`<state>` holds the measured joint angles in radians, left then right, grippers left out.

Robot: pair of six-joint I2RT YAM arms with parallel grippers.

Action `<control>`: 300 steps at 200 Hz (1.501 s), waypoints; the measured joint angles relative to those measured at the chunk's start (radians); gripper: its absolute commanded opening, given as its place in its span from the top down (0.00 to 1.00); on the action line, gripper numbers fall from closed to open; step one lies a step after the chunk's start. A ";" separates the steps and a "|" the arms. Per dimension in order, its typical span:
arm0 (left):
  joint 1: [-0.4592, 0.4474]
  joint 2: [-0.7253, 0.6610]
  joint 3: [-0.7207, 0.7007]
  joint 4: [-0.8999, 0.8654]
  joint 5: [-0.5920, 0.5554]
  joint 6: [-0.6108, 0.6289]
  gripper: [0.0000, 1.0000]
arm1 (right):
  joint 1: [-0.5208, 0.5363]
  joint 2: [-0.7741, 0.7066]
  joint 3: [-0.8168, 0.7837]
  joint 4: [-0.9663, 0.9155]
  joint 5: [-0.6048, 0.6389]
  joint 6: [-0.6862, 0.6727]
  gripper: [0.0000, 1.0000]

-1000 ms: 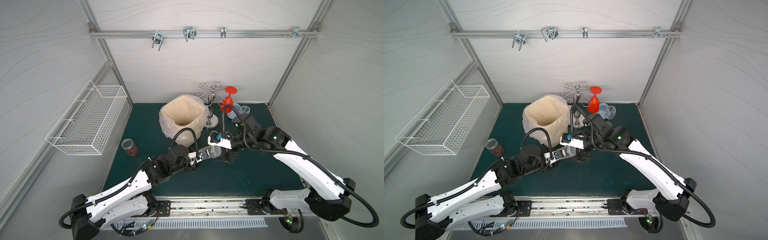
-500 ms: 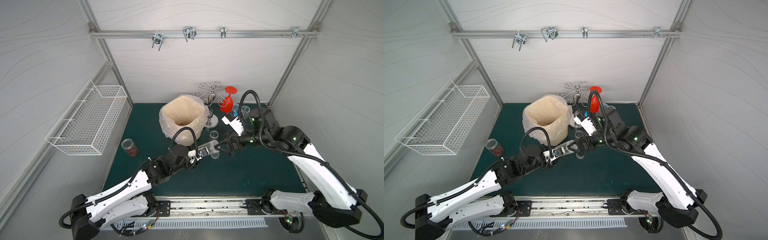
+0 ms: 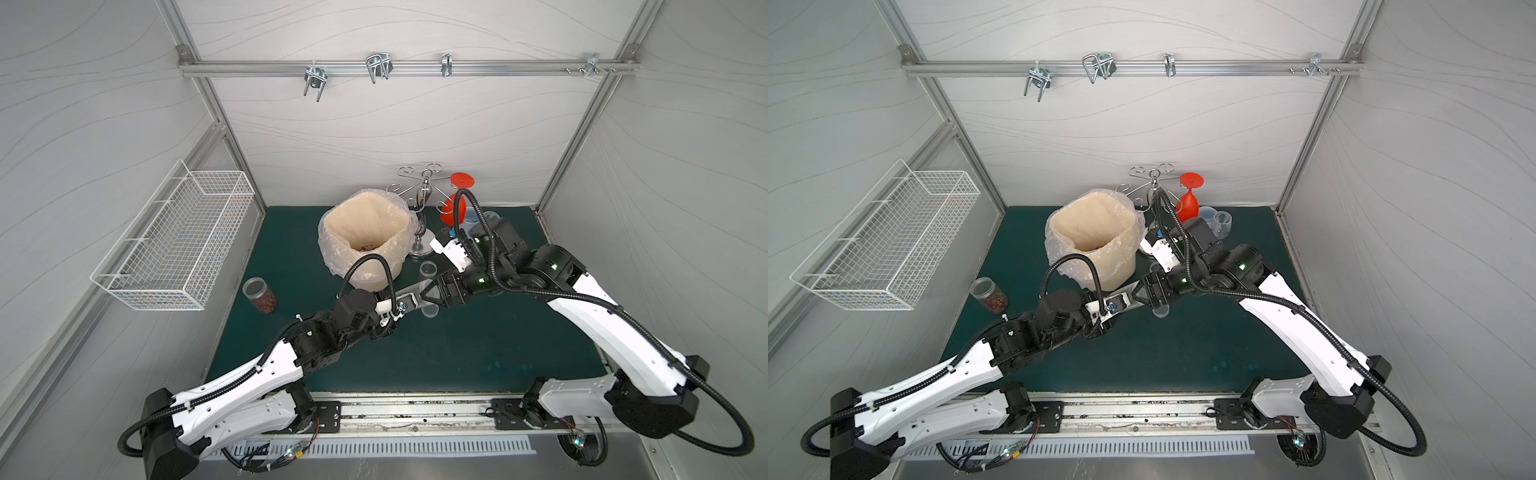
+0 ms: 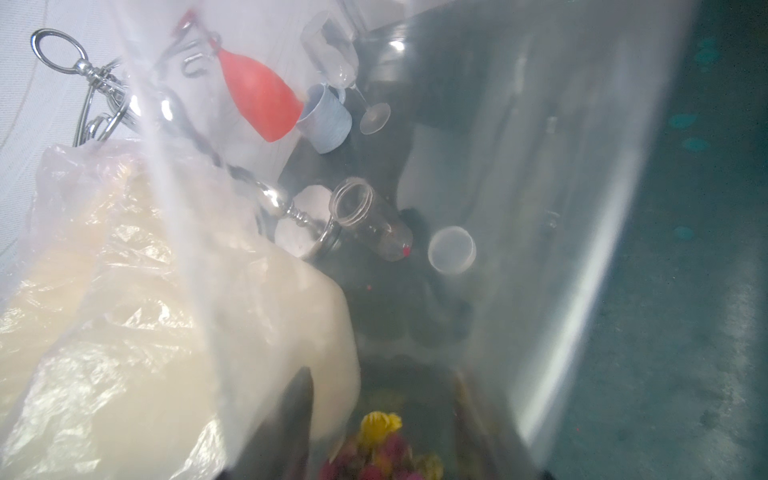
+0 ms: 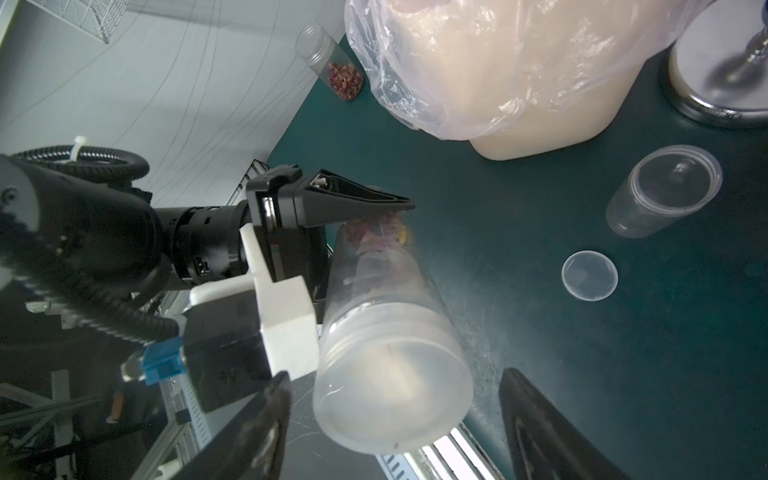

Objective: Empty the moldy dried flower tea in the jars
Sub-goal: Unscrew the lid from the jar.

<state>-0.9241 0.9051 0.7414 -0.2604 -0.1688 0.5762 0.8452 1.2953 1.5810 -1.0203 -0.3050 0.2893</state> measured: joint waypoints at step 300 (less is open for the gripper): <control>-0.002 -0.004 -0.001 -0.018 0.008 0.014 1.00 | 0.063 -0.172 -0.256 0.295 -0.042 -1.051 0.01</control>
<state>-0.9260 0.9009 0.7406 -0.2787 -0.1612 0.5907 0.9077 1.1229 1.3247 -0.7254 -0.3466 -0.7620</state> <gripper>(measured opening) 0.510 0.989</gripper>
